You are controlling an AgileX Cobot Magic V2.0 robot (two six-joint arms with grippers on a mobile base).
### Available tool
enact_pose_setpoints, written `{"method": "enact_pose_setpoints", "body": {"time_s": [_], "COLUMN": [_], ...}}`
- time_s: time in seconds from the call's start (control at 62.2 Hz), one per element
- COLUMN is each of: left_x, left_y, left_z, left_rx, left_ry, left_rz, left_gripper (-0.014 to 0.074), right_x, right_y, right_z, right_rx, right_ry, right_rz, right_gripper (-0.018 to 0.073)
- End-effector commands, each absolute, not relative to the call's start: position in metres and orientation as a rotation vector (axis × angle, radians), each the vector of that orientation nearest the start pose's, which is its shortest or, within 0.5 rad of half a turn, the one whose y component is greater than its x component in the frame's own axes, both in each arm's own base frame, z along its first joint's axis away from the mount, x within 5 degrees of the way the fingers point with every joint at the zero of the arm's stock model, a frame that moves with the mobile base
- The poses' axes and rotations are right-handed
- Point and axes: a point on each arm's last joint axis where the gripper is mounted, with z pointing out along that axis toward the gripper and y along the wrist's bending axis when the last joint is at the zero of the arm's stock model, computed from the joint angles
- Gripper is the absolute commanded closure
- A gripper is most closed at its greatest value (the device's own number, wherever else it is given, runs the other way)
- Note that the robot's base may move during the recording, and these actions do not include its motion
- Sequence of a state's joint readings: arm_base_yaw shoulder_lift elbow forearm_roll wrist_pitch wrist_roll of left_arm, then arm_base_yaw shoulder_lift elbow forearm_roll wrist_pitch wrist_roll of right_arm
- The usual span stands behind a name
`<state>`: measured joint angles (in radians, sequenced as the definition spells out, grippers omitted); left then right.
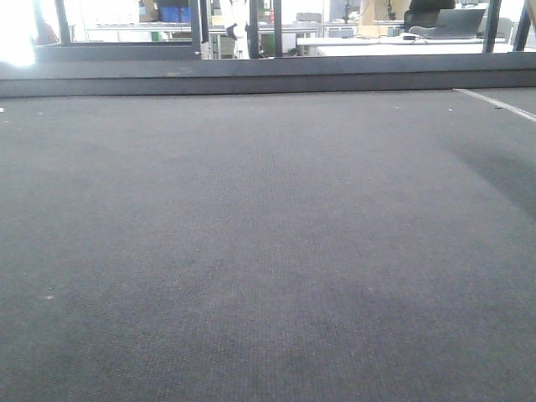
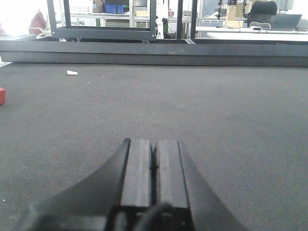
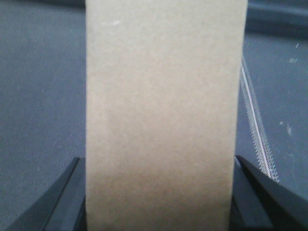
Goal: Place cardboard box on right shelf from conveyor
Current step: 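Lift the cardboard box off the conveyor with the right gripper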
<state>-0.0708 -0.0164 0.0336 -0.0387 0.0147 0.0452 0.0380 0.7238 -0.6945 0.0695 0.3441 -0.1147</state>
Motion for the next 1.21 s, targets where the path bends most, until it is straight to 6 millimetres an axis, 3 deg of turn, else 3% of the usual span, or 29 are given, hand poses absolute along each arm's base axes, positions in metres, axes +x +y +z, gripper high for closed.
{"method": "enact_pose_setpoints", "body": {"time_s": [0.0,0.273,0.45,0.594,1.189], "left_x": [0.055,0.055,0.055,0.055,0.055], "left_y": [-0.004,-0.004,-0.004,-0.004,-0.004], "left_z": [0.208,0.208,0.208,0.208,0.208], "left_rx": [0.048,0.048,0.048,0.048,0.048], "left_ry": [1.428,1.428,1.428,1.428,1.428], "left_rz": [-0.057,-0.057,-0.057,-0.057,-0.057], "left_gripper": [0.0712,0.0713,0.0713,0.0713,0.0713], "right_x": [0.134,0.089,0.055,0.039,0.036], "right_y": [0.006,0.004,0.003,0.002,0.002], "right_z": [0.366,0.338,0.345,0.348,0.349], "right_rx": [-0.067,-0.047,-0.044,-0.043,-0.042], "right_ry": [1.645,1.551,1.402,1.331,1.320], "right_rz": [0.009,0.022,0.022,0.022,0.022], "right_gripper": [0.0474,0.0474,0.0474,0.0474,0.0474]}}
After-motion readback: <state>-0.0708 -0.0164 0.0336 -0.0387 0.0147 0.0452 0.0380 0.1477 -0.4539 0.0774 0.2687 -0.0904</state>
